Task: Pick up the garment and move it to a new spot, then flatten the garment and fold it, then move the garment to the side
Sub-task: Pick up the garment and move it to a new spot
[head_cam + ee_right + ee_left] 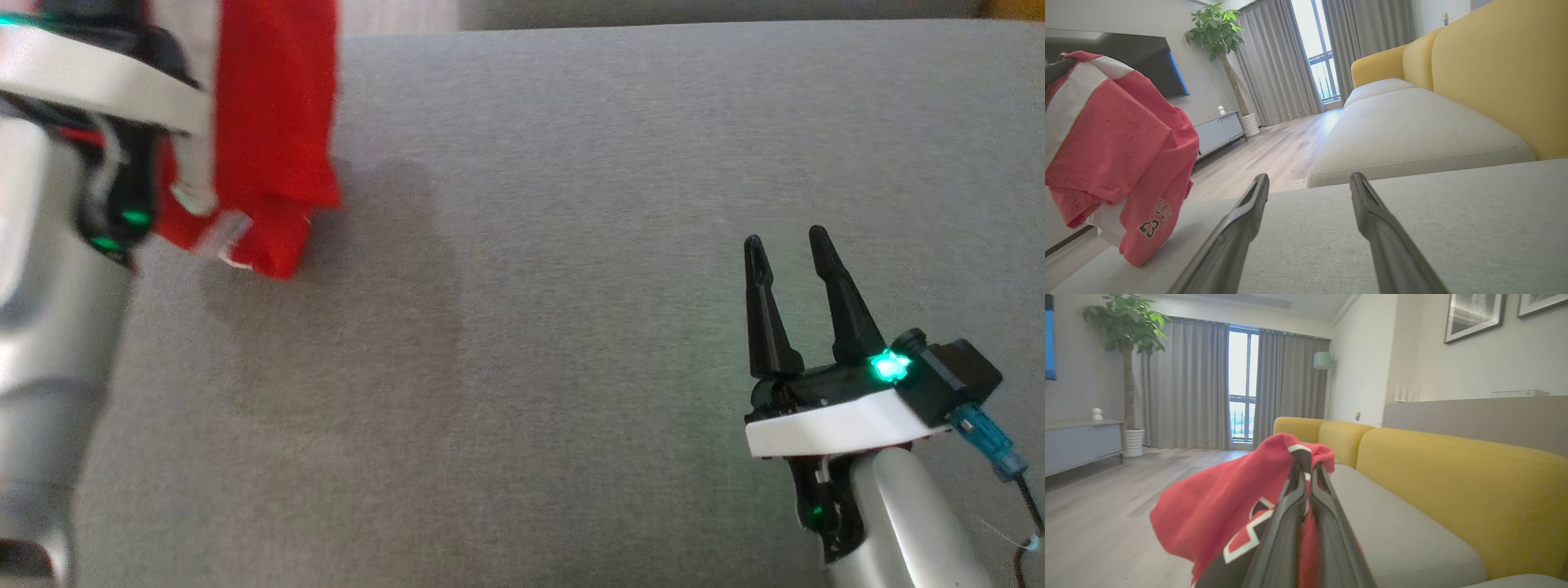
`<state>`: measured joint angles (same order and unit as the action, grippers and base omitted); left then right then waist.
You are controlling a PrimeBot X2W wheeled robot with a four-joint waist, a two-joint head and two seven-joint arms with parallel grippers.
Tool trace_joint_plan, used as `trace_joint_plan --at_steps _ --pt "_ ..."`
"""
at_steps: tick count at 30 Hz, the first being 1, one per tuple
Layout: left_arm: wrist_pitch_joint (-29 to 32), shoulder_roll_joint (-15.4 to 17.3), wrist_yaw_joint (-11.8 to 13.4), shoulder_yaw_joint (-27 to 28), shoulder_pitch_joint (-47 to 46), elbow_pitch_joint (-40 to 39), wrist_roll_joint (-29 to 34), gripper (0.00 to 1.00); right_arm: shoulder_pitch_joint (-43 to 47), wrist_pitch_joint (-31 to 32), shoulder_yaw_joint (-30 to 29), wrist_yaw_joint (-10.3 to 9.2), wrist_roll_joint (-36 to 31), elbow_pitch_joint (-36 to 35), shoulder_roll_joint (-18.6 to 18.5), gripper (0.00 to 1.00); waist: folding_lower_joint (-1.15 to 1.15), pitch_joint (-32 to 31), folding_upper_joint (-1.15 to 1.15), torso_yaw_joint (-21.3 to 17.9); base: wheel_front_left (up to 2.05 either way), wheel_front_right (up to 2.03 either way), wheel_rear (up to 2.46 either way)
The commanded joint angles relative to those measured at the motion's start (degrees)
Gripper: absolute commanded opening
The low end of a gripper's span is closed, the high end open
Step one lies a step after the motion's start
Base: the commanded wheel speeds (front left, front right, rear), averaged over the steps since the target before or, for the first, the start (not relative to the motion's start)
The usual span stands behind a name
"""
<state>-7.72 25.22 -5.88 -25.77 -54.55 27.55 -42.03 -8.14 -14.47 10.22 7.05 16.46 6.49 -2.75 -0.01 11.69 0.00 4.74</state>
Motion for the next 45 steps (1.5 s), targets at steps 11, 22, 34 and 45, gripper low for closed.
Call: trace_joint_plan --at_steps 11,22,34,45 --pt "4.8 -5.0 6.7 -1.1 5.8 -18.0 -3.7 0.00 -0.5 -0.5 1.6 0.44 1.8 -2.7 -0.1 1.00 0.01 -0.8 0.00 -10.2 0.00 0.00 0.00" --pt "1.2 -17.9 8.6 -7.6 4.7 -20.3 -3.0 0.00 -0.6 -0.5 2.7 0.44 3.8 -3.4 -0.1 1.00 0.01 0.9 0.00 -15.9 0.00 0.00 0.00" --pt "-2.7 -16.8 6.2 -13.2 8.6 -4.4 0.9 1.00 -0.7 -0.5 2.0 0.44 3.8 -3.6 -0.1 1.00 0.01 2.6 0.00 -16.0 0.00 0.00 0.00" --pt "-6.9 -12.8 6.6 -10.0 14.8 -5.9 2.9 1.00 0.0 -0.5 0.2 0.44 0.2 -2.8 -0.1 1.00 0.01 -2.5 0.00 -8.9 0.00 0.00 0.00"
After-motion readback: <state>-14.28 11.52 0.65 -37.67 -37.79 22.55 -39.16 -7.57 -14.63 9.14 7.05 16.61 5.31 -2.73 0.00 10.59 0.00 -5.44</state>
